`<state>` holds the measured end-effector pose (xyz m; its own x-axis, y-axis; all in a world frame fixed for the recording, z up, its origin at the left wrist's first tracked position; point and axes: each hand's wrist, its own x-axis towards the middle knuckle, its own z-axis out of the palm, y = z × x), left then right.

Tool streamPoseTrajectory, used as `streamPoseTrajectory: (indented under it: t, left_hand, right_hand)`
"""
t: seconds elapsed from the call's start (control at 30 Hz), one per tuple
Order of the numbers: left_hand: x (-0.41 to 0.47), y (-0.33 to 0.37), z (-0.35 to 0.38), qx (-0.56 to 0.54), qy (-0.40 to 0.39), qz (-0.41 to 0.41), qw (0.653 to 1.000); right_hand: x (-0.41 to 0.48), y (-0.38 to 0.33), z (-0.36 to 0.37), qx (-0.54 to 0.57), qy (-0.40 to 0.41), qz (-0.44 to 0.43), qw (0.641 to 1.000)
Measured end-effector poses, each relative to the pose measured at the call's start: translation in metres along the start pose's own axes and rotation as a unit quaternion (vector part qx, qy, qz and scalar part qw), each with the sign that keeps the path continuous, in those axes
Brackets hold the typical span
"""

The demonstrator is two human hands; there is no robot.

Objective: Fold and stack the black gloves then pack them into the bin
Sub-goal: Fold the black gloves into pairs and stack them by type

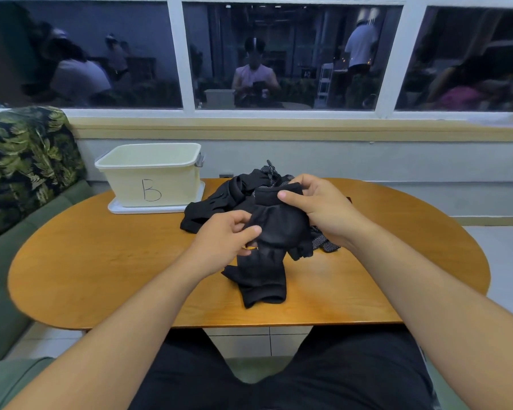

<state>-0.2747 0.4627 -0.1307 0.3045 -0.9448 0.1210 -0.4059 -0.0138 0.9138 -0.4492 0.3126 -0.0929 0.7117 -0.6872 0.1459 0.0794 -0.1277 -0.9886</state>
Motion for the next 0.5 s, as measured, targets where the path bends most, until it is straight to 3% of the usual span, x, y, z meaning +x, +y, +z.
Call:
streamPoseTrajectory:
  t: [0.23,0.4,0.5]
  left_hand:
    - [-0.003,-0.033,-0.024,-0.016,-0.03,-0.017,0.999]
    - [-0.011,-0.066,-0.022,0.036,0.085,-0.001,0.996]
    - [-0.024,-0.083,-0.015,0.127,0.096,0.034,0.987]
  right_hand:
    - [0.014,0.02,-0.005,0.003,-0.02,0.002,1.0]
    - [0.018,0.02,0.0,-0.046,-0.04,0.006,0.998]
    - [0.02,0.016,0.007,-0.068,-0.011,-0.019,0.997]
